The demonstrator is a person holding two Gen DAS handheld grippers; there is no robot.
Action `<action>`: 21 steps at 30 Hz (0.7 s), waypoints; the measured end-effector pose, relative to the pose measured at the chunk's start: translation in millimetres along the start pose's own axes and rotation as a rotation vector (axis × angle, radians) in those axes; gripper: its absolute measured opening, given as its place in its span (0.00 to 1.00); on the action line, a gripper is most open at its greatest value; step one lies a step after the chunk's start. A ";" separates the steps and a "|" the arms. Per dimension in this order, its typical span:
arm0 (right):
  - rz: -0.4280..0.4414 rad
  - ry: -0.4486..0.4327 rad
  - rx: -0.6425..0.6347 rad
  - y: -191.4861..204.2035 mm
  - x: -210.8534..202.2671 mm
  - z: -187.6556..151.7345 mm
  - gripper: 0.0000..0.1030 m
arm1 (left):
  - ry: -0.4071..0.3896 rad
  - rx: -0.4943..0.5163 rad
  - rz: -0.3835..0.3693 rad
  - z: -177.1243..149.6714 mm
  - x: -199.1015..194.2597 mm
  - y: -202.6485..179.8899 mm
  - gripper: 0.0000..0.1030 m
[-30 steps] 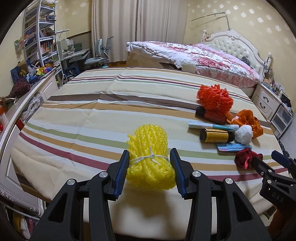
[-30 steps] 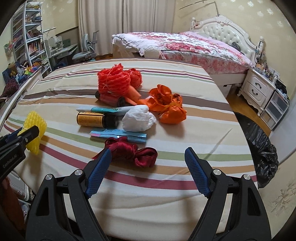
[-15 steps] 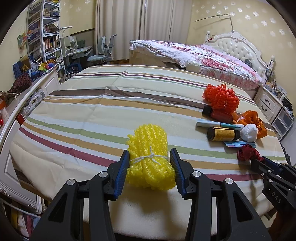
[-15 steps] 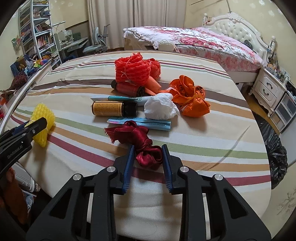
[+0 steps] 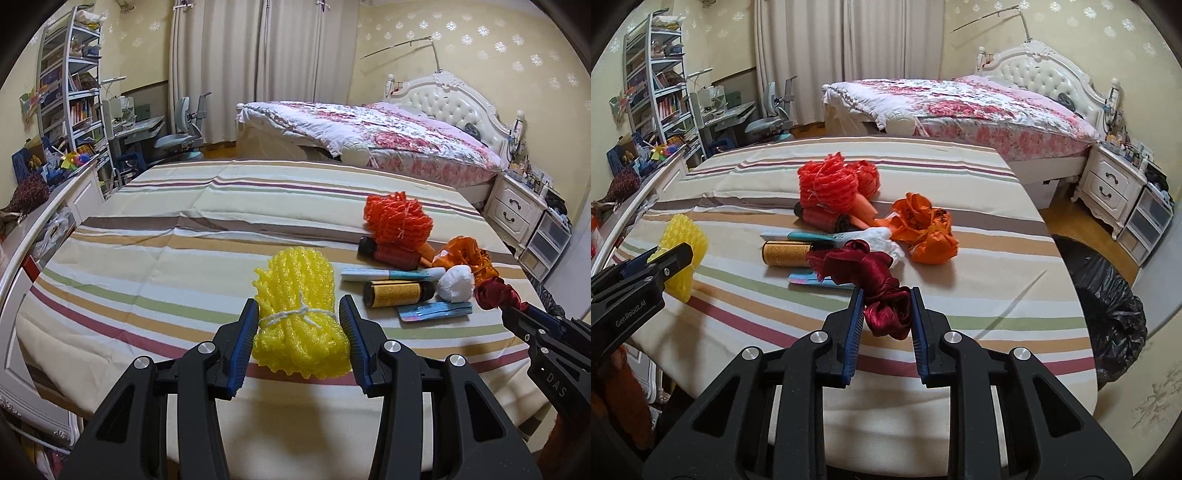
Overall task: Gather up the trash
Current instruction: 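Carry both items to the black bin and open both tools to drop them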
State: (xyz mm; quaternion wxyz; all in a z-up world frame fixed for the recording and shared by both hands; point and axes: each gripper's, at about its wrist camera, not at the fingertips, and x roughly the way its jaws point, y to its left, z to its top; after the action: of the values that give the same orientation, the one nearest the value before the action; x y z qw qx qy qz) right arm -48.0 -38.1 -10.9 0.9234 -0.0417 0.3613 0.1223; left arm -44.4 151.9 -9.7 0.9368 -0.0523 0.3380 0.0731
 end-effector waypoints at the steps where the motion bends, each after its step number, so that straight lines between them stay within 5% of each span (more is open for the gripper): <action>1: -0.014 -0.008 0.013 -6.3 -0.9 1.8 0.23 | -0.006 0.009 -0.008 1.7 -0.4 -5.3 0.44; 21: -0.334 -0.112 0.222 -145.2 -20.1 10.1 0.23 | -0.070 0.222 -0.265 32.3 15.3 -153.9 0.44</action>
State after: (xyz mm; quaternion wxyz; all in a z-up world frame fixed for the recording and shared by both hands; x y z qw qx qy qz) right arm -18.5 -180.7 8.5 0.9485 0.0079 0.3087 -0.0711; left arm 13.9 6.8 12.7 0.9495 0.0100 0.3012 -0.0869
